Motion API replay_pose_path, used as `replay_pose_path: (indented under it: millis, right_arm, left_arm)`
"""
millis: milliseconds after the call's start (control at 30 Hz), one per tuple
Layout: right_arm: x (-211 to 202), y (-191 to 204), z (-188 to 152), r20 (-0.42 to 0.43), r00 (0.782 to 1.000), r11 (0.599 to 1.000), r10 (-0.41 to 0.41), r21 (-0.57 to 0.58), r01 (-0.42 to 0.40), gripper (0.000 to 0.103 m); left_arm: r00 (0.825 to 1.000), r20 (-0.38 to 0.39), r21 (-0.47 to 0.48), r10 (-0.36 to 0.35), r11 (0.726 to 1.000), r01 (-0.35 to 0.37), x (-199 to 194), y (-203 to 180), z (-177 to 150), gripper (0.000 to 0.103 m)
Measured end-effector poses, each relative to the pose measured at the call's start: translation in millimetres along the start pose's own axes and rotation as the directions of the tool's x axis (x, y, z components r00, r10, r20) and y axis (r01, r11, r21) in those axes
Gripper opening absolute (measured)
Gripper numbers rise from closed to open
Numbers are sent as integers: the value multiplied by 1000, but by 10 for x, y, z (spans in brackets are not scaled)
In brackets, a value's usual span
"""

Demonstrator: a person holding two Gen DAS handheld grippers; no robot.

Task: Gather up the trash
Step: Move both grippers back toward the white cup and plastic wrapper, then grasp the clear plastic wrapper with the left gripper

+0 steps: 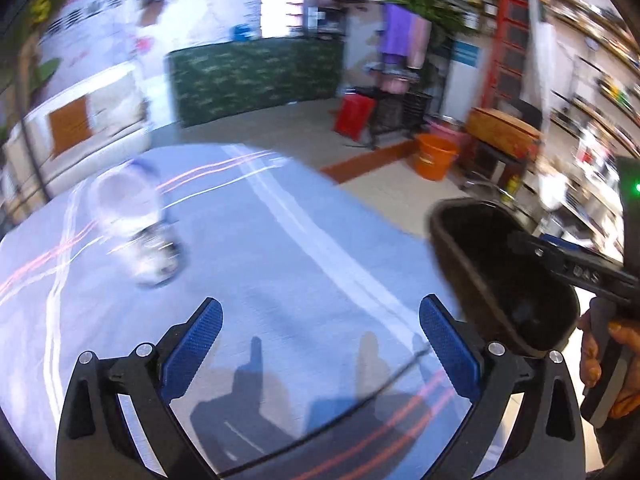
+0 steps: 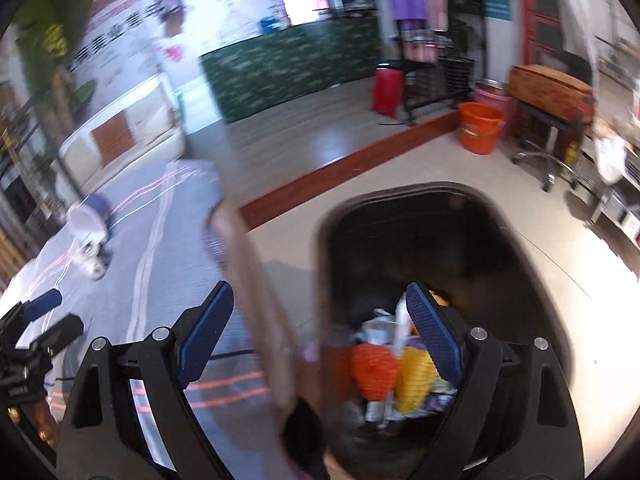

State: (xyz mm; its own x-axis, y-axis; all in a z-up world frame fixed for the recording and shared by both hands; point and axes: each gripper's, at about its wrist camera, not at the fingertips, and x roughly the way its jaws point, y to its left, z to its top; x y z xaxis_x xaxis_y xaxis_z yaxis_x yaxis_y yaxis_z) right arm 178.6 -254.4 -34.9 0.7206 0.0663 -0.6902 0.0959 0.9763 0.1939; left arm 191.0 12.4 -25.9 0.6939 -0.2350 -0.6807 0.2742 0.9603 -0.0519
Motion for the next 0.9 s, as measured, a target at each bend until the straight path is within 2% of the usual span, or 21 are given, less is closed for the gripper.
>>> replay_pose_path:
  millis: [167,567,700,900]
  right_arm:
    - [122,450,-27,-28,998,994,59,-94,-62,87]
    - [200,1249,76,-51,984,955,171,-236,-179,87]
    - [177,1383,113,-39,982,949,184,-253,-188,87]
    - [223,1420,184,-38,984,948,176,-262,-180,88]
  left_arm:
    - [997,-22,-67,80,994,-81,-96,368,-84,97]
    - [991,-83,-176,107,977,-121,-106,986,-156,97]
    - [990,-92,-213,109,969,-126,26,1150,-28,97]
    - [989,-103,-198,107,972,-126,399,1194,234,97]
